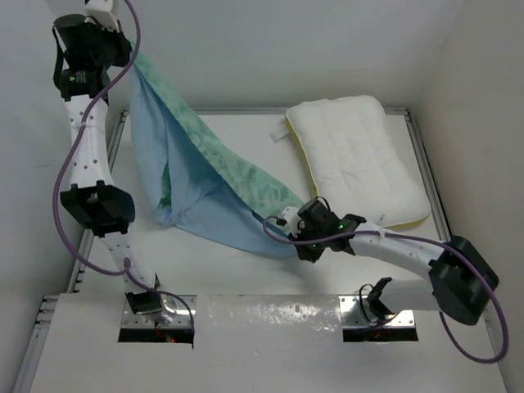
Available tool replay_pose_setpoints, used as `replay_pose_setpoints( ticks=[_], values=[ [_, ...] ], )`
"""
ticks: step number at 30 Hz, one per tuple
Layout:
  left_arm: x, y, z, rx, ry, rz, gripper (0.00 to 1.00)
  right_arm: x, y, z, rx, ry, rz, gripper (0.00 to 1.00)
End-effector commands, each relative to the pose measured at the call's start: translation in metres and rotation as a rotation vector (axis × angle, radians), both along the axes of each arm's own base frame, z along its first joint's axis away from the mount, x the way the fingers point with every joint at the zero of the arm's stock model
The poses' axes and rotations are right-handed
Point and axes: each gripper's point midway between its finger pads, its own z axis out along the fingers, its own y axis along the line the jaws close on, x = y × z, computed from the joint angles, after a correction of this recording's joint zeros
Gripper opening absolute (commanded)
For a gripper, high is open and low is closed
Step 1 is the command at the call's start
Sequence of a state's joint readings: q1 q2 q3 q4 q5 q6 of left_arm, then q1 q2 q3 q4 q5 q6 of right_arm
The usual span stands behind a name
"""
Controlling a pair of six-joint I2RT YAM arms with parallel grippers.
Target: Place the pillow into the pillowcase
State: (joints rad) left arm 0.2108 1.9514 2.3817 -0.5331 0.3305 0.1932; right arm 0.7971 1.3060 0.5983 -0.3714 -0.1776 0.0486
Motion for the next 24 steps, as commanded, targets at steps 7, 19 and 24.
replay_pose_setpoints(
  ticks=[7,19,24],
  values=[
    [0.011,0.058,-0.01,0.072,0.008,0.278,0.0,0.111,-0.025,0.134,0.054,-0.485,-0.259,0.0],
    [-0.151,-0.011,-0.189,0.145,0.648,-0.539,0.02,0.415,-0.021,0.47,0.801,-1.009,-0.85,0.0],
    [-0.266,-0.052,-0.293,0.365,0.903,-0.805,0.61,0.454,0.023,0.441,0.901,-0.944,-0.831,0.91]
  ],
)
